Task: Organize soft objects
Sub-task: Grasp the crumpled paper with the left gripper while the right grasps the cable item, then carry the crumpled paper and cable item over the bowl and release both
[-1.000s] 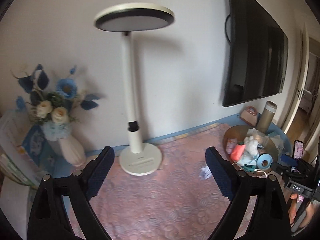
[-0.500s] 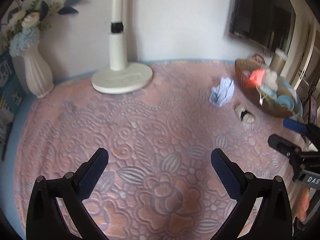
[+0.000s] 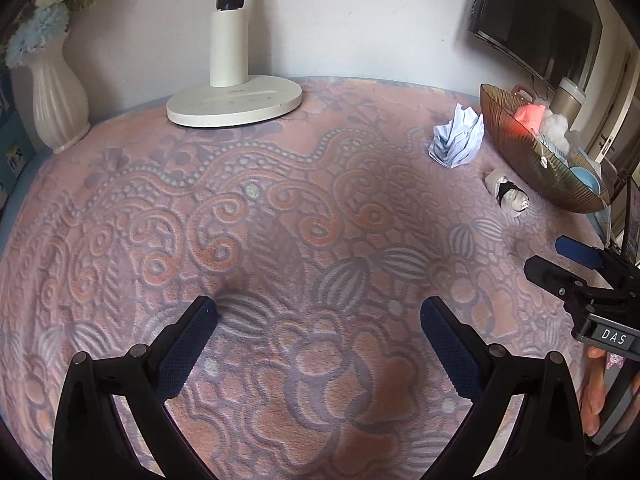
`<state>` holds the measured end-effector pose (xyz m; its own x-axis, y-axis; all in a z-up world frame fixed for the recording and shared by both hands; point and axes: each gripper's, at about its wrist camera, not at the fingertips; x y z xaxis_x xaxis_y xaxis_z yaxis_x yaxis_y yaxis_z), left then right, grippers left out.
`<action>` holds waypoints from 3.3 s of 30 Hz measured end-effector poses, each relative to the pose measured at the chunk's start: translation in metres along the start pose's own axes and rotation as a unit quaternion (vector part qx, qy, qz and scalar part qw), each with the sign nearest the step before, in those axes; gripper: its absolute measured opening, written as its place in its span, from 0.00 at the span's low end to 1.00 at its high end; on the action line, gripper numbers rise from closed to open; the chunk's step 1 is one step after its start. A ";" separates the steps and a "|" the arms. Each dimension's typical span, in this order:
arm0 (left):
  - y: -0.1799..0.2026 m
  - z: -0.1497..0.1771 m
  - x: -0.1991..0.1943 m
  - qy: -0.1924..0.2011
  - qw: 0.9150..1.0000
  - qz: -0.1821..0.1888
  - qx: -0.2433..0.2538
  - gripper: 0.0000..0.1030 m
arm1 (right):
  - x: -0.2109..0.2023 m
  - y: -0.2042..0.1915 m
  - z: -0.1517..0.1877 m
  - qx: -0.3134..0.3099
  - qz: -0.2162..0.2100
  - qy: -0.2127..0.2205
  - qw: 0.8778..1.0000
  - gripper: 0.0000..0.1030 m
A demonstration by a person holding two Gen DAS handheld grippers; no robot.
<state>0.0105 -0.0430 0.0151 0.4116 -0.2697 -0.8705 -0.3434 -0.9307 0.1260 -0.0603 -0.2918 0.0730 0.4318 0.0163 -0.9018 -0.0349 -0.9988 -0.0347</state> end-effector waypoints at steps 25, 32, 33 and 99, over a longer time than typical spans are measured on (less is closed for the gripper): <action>0.085 -0.131 0.039 -0.012 0.991 0.083 0.103 0.87 | 0.021 0.005 -0.055 0.050 -0.062 -0.025 0.996 0.66; 0.110 -0.142 0.077 -0.023 0.985 0.107 0.136 0.76 | 0.037 0.010 -0.058 0.054 -0.055 -0.025 0.997 0.65; 0.111 -0.144 0.081 -0.024 0.985 0.104 0.138 0.73 | 0.038 0.008 -0.059 0.052 -0.045 -0.025 0.997 0.64; 0.047 -0.013 -0.084 0.121 0.989 0.080 0.021 0.45 | -0.133 0.011 0.010 -0.045 -0.035 0.119 0.991 0.26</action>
<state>-0.0291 -0.0676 0.1002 0.5378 -0.4683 -0.7010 -0.4522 -0.8620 0.2289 -0.1268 -0.3044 0.1885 0.6314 0.0855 -0.7707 0.0792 -0.9958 -0.0455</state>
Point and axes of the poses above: each gripper's, at about its wrist camera, not at the fingertips, and x roughly the way its jaws point, y to its right, z to its underside, and after that the axes turned 9 degrees about -y, right-handed
